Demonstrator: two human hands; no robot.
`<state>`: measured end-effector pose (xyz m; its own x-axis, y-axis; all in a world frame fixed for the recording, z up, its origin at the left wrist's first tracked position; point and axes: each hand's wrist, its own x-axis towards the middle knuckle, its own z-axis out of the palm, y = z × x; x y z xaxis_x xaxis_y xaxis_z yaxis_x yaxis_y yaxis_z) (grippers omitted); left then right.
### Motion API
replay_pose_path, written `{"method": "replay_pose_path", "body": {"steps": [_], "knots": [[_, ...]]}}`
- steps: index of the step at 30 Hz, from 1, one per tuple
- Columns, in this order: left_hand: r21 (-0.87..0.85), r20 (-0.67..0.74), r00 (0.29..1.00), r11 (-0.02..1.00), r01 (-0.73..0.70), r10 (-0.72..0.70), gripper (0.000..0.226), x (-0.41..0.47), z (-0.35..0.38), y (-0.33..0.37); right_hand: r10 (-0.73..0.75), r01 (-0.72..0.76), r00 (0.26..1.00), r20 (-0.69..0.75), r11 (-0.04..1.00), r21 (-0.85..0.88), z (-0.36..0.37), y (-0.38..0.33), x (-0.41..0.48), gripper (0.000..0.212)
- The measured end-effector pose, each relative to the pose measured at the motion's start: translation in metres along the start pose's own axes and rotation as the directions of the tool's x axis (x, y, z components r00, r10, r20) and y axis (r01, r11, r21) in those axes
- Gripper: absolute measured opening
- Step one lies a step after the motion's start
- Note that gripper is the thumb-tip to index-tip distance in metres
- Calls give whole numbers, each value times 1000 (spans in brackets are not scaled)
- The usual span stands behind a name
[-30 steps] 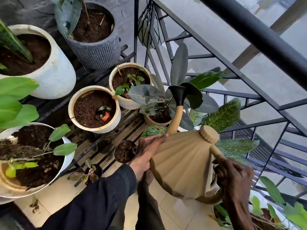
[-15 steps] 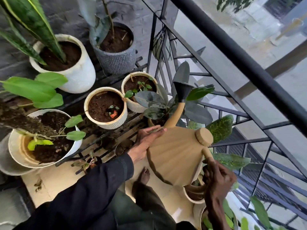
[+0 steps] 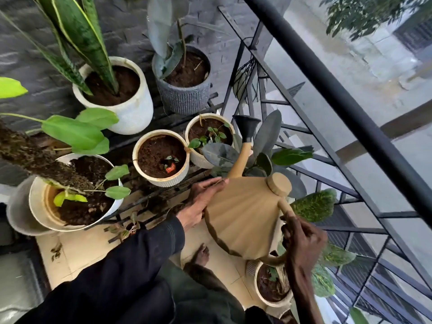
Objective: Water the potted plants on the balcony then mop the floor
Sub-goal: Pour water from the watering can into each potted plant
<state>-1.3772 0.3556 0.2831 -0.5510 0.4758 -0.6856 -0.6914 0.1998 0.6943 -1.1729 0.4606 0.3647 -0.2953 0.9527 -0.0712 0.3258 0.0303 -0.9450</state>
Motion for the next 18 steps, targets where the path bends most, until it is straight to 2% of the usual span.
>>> {"method": "replay_pose_path", "body": {"steps": [3, 7, 9, 14, 18], "knots": [[4, 7, 999, 999, 33, -33, 42, 13, -12, 13, 12, -11, 1000, 25, 999, -49, 22, -15, 15, 22], [2, 50, 994, 995, 96, -96, 20, 28, -28, 32, 50, -40, 996, 79, 991, -125, 54, -33, 39, 27], [15, 64, 990, 992, 122, -123, 25, 36, -36, 41, 34, -14, 993, 113, 985, -171, 70, -42, 51, 28], [28, 71, 978, 981, 192, -194, 35, 53, -49, 59, 15, 31, 987, 163, 961, -274, 106, -65, 76, 56], [23, 95, 964, 968, 248, -249, 36, 65, -54, 72, 20, 54, 979, 202, 933, -356, 127, -88, 88, 66]]}}
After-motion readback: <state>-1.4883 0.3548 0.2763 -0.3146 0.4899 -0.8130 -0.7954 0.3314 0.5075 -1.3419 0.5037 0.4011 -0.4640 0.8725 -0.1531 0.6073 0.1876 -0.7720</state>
